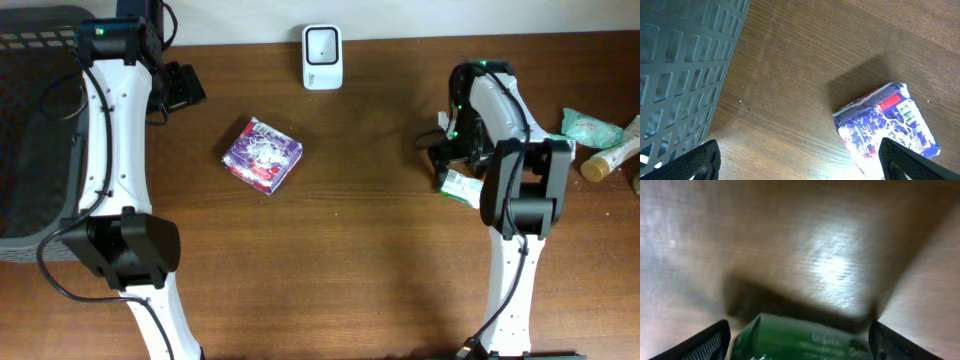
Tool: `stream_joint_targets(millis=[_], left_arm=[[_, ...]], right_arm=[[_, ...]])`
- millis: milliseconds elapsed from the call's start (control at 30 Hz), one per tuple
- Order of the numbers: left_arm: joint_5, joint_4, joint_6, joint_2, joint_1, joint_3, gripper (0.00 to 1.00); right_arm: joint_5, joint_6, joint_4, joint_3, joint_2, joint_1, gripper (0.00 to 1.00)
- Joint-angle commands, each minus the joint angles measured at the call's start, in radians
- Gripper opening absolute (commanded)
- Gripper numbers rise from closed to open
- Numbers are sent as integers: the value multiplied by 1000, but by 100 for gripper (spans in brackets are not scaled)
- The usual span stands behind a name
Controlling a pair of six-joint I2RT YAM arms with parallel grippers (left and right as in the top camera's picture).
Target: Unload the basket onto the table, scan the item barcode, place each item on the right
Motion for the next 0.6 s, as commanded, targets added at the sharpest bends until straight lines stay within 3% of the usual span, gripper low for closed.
stream_joint_targets(millis=[0,167,333,400,433,533,567], left_arm=[[0,-2,-10,13,3,-3,99],[0,-2,-10,13,3,-3,99],[0,-2,-10,13,3,-3,99],[0,-2,-10,13,3,-3,99],[0,-2,-10,13,3,-3,99],[0,-2,-10,13,3,-3,99],[0,-2,-10,13,3,-3,99]], right_arm=[[-163,-51,-64,-20,26,10,94],[-210,-37,-173,-23,26,54,99],[-197,50,-93,-27,26,97,97],[-94,230,-56,-27,26,111,82],[-80,255,-47,-27,26,119,72],[-76,239,-27,-32,26,151,58],[-74,224,-25,-36,26,164,45]])
